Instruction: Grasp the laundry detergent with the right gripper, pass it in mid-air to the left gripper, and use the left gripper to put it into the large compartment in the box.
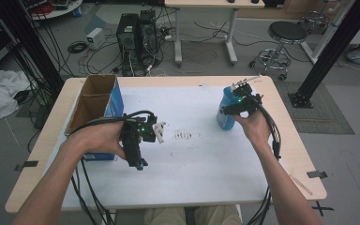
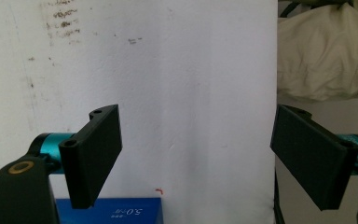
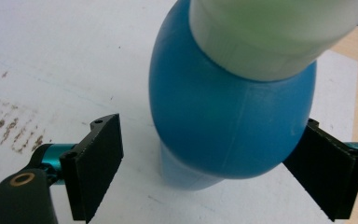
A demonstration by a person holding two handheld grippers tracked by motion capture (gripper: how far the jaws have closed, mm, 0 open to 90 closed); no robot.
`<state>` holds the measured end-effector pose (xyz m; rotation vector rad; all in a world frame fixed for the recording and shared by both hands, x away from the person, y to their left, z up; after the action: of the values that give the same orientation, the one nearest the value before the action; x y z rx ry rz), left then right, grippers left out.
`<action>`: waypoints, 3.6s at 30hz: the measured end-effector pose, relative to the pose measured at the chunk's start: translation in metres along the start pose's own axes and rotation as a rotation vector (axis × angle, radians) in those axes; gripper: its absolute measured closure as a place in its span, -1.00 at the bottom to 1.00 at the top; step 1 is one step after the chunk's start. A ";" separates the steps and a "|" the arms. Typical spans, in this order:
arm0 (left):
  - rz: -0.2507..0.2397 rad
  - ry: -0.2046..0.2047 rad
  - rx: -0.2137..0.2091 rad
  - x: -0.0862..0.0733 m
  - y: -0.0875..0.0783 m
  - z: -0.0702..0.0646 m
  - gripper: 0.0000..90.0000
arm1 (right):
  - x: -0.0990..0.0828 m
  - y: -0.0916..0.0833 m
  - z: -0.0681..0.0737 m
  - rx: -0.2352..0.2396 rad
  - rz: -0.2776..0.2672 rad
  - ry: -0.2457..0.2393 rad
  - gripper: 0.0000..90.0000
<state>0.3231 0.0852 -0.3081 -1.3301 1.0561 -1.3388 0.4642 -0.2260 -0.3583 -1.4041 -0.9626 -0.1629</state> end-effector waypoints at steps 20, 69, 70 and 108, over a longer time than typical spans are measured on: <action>0.000 -0.009 -0.009 -0.002 0.004 0.000 -0.63 | -0.003 0.008 0.000 -0.004 -0.081 0.036 -0.57; -0.007 -0.015 -0.016 -0.006 0.010 0.000 -0.63 | -0.011 0.017 -0.002 0.012 -0.119 0.096 -0.10; -0.006 -0.014 -0.015 -0.005 0.010 0.000 -0.63 | -0.011 0.017 -0.002 0.009 -0.119 0.096 -0.09; -0.020 -0.035 0.003 -0.007 0.008 0.001 -0.63 | -0.014 0.016 -0.001 -0.005 -0.155 0.051 0.11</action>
<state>0.3242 0.0906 -0.3169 -1.3600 1.0193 -1.3267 0.4652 -0.2292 -0.3795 -1.3237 -1.0288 -0.3154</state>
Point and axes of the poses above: each handheld gripper's, and its own axes: y roughly forward along the jaws, x roughly out of its top, z roughly to its left, the point moved 3 cm from there along y, roughly forward along the jaws, and after that the axes turned 4 degrees about -y, right-handed, at the moved point
